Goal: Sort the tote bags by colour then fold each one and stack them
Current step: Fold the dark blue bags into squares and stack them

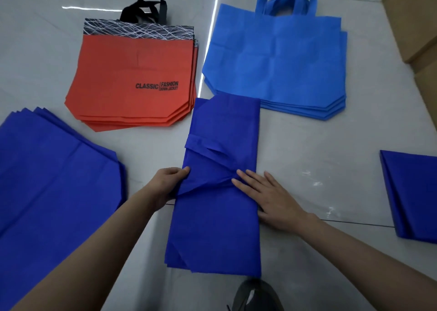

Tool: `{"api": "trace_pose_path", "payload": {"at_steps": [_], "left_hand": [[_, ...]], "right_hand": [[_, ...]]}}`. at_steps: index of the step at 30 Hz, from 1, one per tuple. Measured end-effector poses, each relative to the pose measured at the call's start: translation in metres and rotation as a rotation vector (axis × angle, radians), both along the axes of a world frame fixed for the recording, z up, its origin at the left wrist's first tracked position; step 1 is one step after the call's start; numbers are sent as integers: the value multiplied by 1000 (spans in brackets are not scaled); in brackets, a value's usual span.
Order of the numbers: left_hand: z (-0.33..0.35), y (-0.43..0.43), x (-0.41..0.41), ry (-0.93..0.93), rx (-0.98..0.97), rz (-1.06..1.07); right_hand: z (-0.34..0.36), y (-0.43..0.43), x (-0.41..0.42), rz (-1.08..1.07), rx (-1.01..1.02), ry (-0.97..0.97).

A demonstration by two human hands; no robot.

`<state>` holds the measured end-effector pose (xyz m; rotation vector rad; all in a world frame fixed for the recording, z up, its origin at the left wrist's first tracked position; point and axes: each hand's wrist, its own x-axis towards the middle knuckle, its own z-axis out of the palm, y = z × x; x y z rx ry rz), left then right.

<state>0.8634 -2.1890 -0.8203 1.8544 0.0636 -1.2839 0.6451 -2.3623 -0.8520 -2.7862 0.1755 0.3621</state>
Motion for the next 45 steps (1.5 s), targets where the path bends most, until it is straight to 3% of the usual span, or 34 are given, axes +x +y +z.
{"api": "trace_pose_path", "payload": {"at_steps": [2, 4, 7, 9, 12, 14, 16, 19, 22, 29, 31, 33, 35, 37, 40, 45], "left_hand": [[1, 15, -1, -254, -45, -101], [3, 28, 1, -375, -175, -179], [11, 34, 4, -264, -264, -384], [15, 28, 5, -271, -290, -463], [18, 10, -2, -299, -348, -274], [14, -8, -5, -339, -276, -103], [7, -23, -5, -358, -196, 27], [-5, -37, -3, -394, -123, 173], [-8, -46, -3, -458, -53, 275], [-7, -51, -6, -601, 55, 53], [-6, -46, -11, -632, 64, 11], [-7, -38, -16, -675, 80, -40], [-10, -26, -20, -730, 64, -79], [-13, -17, -22, -776, 65, -111], [-21, -11, -27, -865, 109, -145], [-21, -12, -27, -871, 114, -171]], "right_hand": [[-1, -2, 1, -19, 38, -1], [-4, -3, 4, -33, 61, 3], [-12, 0, 7, -130, 190, -32], [-16, 6, 11, -300, 353, -169], [-5, 19, 25, -719, 722, -470], [6, 25, 36, -977, 827, -506], [13, 23, 47, -1128, 805, -507], [17, 15, 67, -1301, 617, -474], [15, 5, 83, -1399, 480, -330], [26, -6, 97, -1283, 141, -101], [29, -1, 92, -1079, -150, -283], [27, 11, 88, -684, -321, -487], [15, 30, 86, -427, -284, -451], [2, 48, 82, -352, -229, -275], [-16, 58, 70, -323, -218, -108], [-18, 44, 40, -365, -253, -111]]}}
